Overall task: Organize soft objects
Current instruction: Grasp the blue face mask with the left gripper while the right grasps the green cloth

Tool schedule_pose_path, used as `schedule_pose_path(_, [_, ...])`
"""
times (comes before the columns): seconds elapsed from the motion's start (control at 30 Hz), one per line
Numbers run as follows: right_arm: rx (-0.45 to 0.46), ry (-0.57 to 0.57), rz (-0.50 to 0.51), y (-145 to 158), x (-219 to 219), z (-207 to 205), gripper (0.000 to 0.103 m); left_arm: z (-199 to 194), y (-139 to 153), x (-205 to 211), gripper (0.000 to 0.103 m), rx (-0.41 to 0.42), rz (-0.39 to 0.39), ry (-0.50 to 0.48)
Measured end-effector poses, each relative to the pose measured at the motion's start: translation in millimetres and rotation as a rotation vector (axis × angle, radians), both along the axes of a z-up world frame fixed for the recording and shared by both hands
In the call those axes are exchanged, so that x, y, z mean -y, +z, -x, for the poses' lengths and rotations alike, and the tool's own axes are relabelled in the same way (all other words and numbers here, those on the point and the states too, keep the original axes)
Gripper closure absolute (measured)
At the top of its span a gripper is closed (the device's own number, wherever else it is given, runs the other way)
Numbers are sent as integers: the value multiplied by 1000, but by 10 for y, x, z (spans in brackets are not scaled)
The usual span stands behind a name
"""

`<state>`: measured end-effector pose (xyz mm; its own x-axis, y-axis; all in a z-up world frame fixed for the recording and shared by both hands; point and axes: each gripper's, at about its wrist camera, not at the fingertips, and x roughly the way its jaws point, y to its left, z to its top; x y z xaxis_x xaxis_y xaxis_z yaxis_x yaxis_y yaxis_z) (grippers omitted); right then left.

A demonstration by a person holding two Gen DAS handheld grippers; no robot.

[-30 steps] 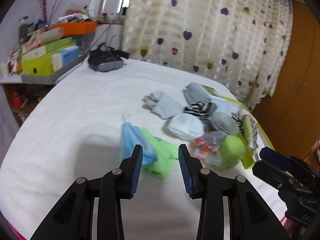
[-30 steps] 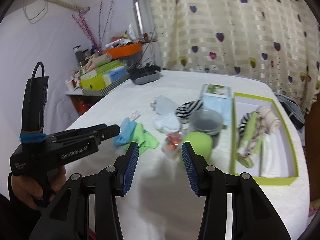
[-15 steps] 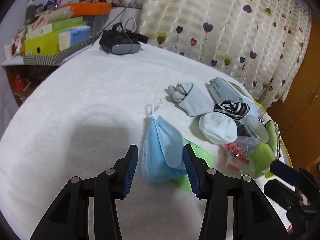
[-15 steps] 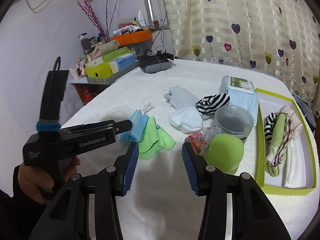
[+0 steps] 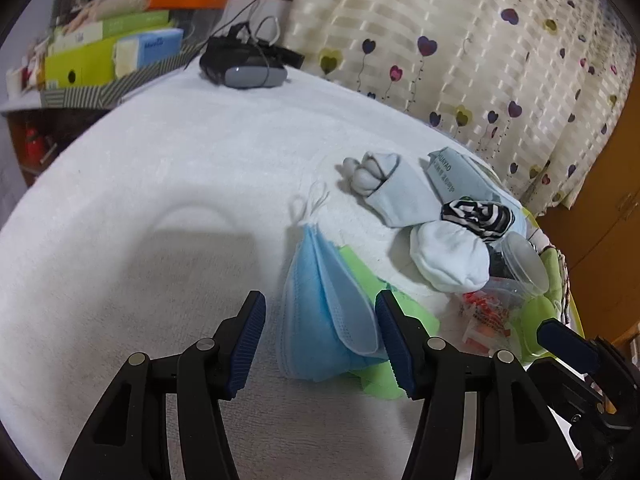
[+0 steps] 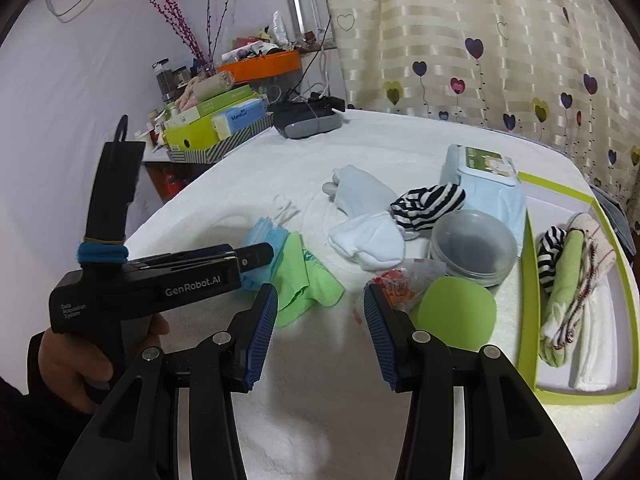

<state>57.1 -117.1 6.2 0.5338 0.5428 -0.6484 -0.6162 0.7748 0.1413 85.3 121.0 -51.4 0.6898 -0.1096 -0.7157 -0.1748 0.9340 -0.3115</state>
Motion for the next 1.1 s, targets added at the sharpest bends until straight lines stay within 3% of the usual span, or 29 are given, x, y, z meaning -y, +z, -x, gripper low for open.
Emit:
schedule_pose_path(0.13, [-4, 11, 3, -21, -79, -36, 57, -8, 2, 39, 76, 8, 2, -33])
schedule_pose_path(0.3, [-8, 29, 22, -53, -208, -94, 57, 27, -2, -19, 89, 14, 6, -29])
schedule_pose_path(0.63, [-30, 86, 96, -241, -633, -233, 57, 185, 69, -304, 90, 48, -9, 41])
schedule_pose_path(0.93, [-80, 58, 216, -538, -845, -435, 57, 212, 28, -441, 90, 44, 10, 57])
schedule_pose_path(1.1, [-68, 62, 218, -539, -862, -428, 57, 208, 17, -427, 90, 42, 15, 48])
